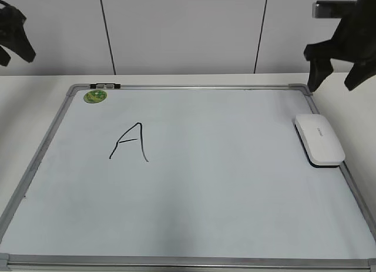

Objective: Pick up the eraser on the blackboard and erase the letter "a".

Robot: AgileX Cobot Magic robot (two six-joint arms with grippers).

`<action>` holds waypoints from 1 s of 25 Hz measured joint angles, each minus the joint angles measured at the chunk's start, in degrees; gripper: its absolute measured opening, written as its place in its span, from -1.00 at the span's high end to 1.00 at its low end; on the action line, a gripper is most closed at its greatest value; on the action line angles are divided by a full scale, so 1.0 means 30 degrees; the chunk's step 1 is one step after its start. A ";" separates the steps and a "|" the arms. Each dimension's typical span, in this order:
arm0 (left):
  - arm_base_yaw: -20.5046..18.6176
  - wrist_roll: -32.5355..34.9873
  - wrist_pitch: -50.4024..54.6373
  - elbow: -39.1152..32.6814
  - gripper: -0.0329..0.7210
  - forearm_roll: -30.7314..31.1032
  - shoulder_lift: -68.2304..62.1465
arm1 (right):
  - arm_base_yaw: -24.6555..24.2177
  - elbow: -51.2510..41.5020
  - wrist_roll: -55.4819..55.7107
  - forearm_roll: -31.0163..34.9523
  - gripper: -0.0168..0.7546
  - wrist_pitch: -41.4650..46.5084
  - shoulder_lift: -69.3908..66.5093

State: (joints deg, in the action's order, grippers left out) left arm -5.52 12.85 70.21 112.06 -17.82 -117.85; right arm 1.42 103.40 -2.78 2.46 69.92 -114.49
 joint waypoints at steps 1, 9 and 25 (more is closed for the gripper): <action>0.0082 -0.0091 0.0037 0.0000 -0.31 0.0125 0.0433 | 0.0000 0.0000 0.0000 0.0000 -0.59 0.0000 0.0530; 0.1184 -0.0208 0.0264 0.0000 -0.31 0.0562 0.4248 | 0.0000 0.0000 0.0000 0.0085 -0.59 0.0387 0.5163; 0.1846 -0.0280 0.0463 -0.8980 -0.31 0.0528 1.2868 | 0.0000 -0.8332 -0.0042 0.0109 -0.58 0.0638 1.6800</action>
State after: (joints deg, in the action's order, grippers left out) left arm 0.02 12.01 71.60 85.12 -16.24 -79.24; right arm 1.42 78.40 -2.91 2.79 71.83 -64.09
